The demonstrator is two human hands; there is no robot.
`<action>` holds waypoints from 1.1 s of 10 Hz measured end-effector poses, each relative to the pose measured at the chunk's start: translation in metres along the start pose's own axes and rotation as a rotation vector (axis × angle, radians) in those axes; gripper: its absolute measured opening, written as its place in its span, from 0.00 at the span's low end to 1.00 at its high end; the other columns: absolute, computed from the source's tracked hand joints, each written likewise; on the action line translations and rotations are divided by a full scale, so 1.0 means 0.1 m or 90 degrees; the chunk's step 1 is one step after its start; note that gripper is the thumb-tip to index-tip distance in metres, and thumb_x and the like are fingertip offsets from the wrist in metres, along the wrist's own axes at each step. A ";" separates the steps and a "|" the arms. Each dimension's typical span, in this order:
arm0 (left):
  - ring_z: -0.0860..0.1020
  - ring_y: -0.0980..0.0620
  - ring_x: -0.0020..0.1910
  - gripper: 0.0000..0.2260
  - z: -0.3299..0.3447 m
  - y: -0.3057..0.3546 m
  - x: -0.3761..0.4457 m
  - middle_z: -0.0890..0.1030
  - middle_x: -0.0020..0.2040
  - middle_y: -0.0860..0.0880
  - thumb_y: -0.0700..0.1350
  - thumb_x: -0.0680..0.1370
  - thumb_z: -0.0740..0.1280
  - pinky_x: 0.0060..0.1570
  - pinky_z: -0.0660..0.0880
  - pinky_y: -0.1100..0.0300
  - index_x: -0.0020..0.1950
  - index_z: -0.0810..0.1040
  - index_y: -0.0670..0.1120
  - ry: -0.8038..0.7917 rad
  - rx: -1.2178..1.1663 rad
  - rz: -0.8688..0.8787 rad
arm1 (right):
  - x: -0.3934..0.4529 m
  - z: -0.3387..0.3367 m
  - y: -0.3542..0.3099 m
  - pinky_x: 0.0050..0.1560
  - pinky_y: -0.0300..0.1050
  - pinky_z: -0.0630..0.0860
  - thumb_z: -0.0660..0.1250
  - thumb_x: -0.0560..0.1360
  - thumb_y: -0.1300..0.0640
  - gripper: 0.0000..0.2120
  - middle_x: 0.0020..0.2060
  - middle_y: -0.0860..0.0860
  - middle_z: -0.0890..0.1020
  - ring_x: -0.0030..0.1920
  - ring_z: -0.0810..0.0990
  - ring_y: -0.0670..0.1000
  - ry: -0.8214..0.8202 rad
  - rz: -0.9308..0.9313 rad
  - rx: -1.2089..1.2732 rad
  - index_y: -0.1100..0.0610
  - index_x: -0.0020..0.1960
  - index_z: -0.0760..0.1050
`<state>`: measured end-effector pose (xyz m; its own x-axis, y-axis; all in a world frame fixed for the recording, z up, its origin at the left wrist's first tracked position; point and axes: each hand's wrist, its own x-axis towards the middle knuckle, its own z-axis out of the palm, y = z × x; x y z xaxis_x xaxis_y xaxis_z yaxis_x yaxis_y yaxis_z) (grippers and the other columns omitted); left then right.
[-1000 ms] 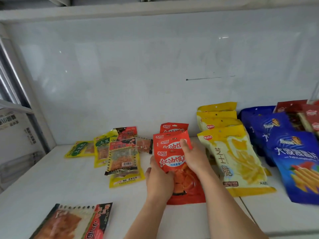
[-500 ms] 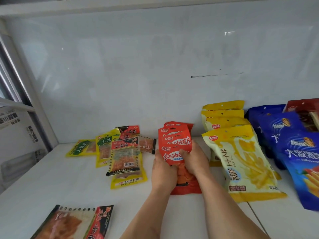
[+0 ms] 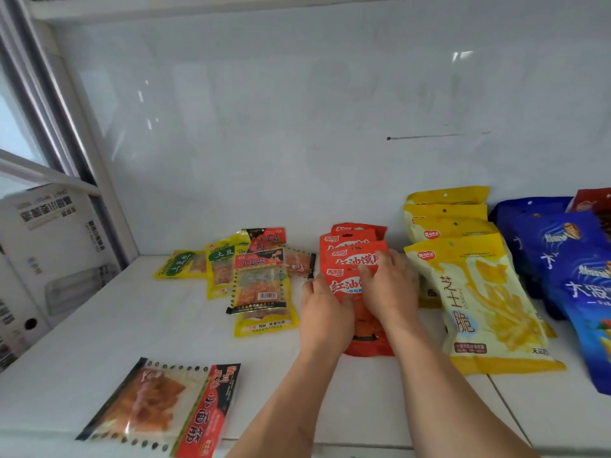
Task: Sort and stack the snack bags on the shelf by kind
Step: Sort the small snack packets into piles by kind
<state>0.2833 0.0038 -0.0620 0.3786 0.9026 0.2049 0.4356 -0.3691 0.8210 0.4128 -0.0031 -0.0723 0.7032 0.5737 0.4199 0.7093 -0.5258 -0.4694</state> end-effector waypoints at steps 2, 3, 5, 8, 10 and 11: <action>0.67 0.46 0.72 0.20 -0.49 -0.14 -0.23 0.71 0.72 0.48 0.49 0.82 0.60 0.70 0.64 0.53 0.74 0.68 0.47 0.053 0.215 0.043 | -0.19 0.03 -0.50 0.72 0.54 0.61 0.59 0.82 0.49 0.21 0.75 0.56 0.67 0.75 0.63 0.58 -0.025 -0.099 0.087 0.57 0.71 0.71; 0.68 0.45 0.70 0.20 -0.76 -0.28 -0.38 0.73 0.70 0.49 0.52 0.82 0.58 0.65 0.67 0.51 0.73 0.69 0.48 0.078 0.377 0.039 | -0.32 0.07 -0.77 0.69 0.51 0.65 0.57 0.83 0.50 0.19 0.69 0.56 0.72 0.70 0.68 0.57 -0.074 -0.158 0.138 0.58 0.69 0.72; 0.70 0.46 0.67 0.25 -1.16 -0.78 -0.54 0.73 0.67 0.51 0.63 0.81 0.52 0.61 0.68 0.52 0.73 0.65 0.50 0.028 0.564 -0.041 | -0.52 0.39 -1.30 0.75 0.57 0.62 0.56 0.82 0.42 0.29 0.79 0.54 0.59 0.78 0.58 0.56 -0.208 -0.126 0.152 0.54 0.79 0.58; 0.70 0.44 0.68 0.32 -1.51 -1.28 0.06 0.63 0.75 0.46 0.64 0.81 0.49 0.62 0.71 0.52 0.81 0.52 0.48 0.013 0.394 0.022 | -0.52 0.84 -1.68 0.73 0.58 0.61 0.59 0.78 0.42 0.30 0.76 0.57 0.65 0.75 0.64 0.59 -0.266 0.071 0.143 0.52 0.77 0.60; 0.67 0.41 0.70 0.35 -1.77 -1.54 0.67 0.62 0.76 0.45 0.66 0.78 0.33 0.65 0.70 0.46 0.79 0.57 0.53 -0.040 0.380 0.049 | -0.50 1.02 -1.99 0.73 0.57 0.62 0.56 0.79 0.40 0.29 0.75 0.57 0.65 0.74 0.65 0.60 -0.289 0.061 0.120 0.50 0.77 0.62; 0.68 0.45 0.69 0.27 -1.87 -1.70 0.94 0.68 0.72 0.48 0.61 0.81 0.44 0.65 0.69 0.49 0.74 0.69 0.54 -0.066 0.355 0.033 | -0.47 1.11 -2.12 0.69 0.59 0.65 0.51 0.81 0.42 0.24 0.73 0.56 0.70 0.71 0.69 0.61 -0.264 0.079 0.143 0.48 0.73 0.68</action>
<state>0.0916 0.1925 -0.0825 0.4768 0.8641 0.1614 0.7691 -0.4990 0.3993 0.2240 0.1513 -0.0789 0.6713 0.7407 0.0268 0.5612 -0.4843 -0.6712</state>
